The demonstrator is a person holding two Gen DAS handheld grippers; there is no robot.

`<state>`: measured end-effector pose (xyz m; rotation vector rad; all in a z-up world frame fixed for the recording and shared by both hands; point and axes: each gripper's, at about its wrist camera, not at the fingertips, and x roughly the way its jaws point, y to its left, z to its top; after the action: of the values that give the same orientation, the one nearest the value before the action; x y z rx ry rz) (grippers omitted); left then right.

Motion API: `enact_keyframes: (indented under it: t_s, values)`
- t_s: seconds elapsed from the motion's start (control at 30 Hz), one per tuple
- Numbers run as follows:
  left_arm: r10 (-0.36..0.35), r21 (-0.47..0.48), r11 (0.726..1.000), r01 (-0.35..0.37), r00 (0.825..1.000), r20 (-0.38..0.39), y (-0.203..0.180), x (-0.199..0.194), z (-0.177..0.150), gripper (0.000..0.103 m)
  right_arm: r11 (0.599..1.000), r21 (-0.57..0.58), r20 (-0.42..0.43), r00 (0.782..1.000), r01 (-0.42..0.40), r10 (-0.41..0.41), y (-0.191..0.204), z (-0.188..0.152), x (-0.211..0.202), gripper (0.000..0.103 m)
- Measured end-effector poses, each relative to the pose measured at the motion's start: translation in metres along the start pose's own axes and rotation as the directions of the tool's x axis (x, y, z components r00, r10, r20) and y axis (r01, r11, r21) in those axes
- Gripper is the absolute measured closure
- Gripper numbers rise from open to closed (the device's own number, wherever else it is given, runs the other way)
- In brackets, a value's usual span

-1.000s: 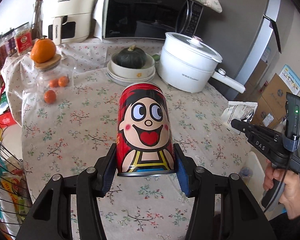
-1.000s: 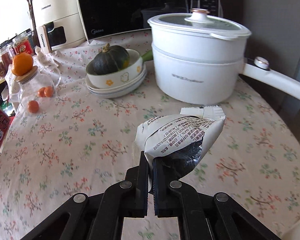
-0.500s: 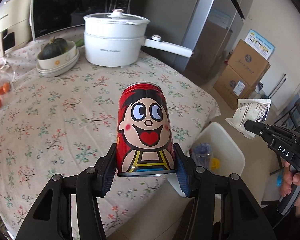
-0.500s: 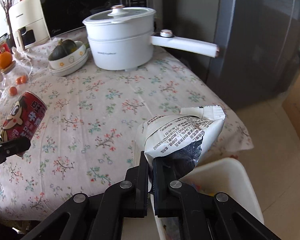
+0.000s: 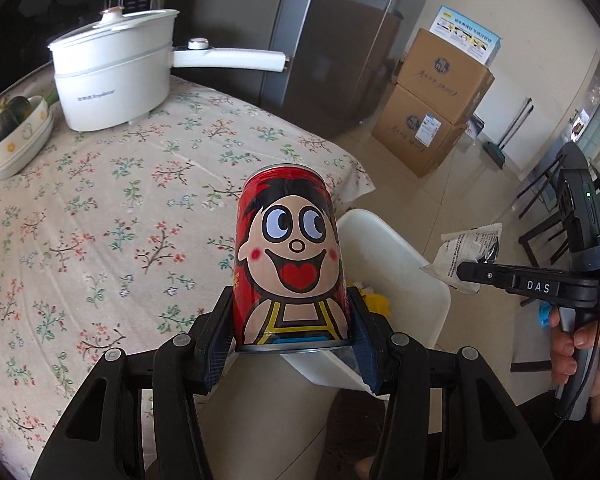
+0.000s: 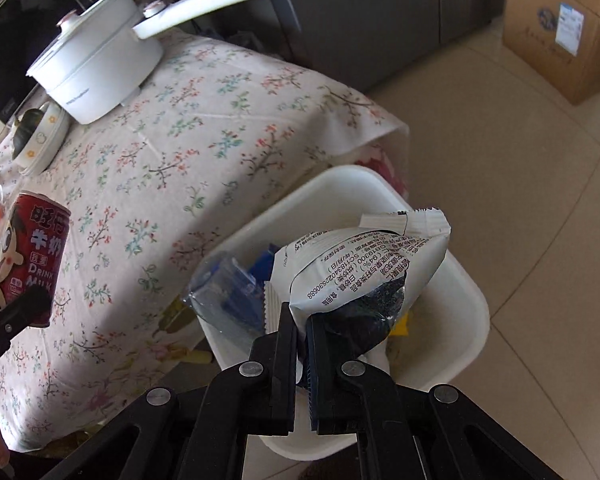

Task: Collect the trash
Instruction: 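Carry the can and snack packet over the white bin and release both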

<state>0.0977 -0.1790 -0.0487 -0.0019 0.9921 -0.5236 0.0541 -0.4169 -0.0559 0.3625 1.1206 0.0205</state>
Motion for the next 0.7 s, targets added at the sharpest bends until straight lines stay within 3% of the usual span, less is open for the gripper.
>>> enact_keyframes:
  t_s: [0.3,0.37,0.43,0.7]
  values:
    - [-0.024,0.041,0.999,0.026,0.998,-0.058,-0.02,0.03,-0.002,0.048,0.993,0.109,-0.04,0.998,-0.035,0.04,-0.025,0.007,0.01,0.093]
    - [-0.029,0.046,0.998,0.032,0.997,-0.074,-0.022,0.036,-0.002,0.048,0.988,0.147,-0.028,0.998,-0.047,0.052,-0.031,0.007,0.005,0.066]
    - [-0.029,0.047,0.998,0.033,0.996,-0.089,-0.025,0.044,-0.003,0.048,0.984,0.175,-0.006,0.999,-0.042,0.043,-0.036,0.005,-0.003,0.054]
    - [-0.052,0.103,0.993,0.064,0.992,-0.112,-0.045,0.077,-0.002,0.048,0.981,0.192,0.011,1.0,-0.013,0.011,-0.046,0.003,-0.012,0.052]
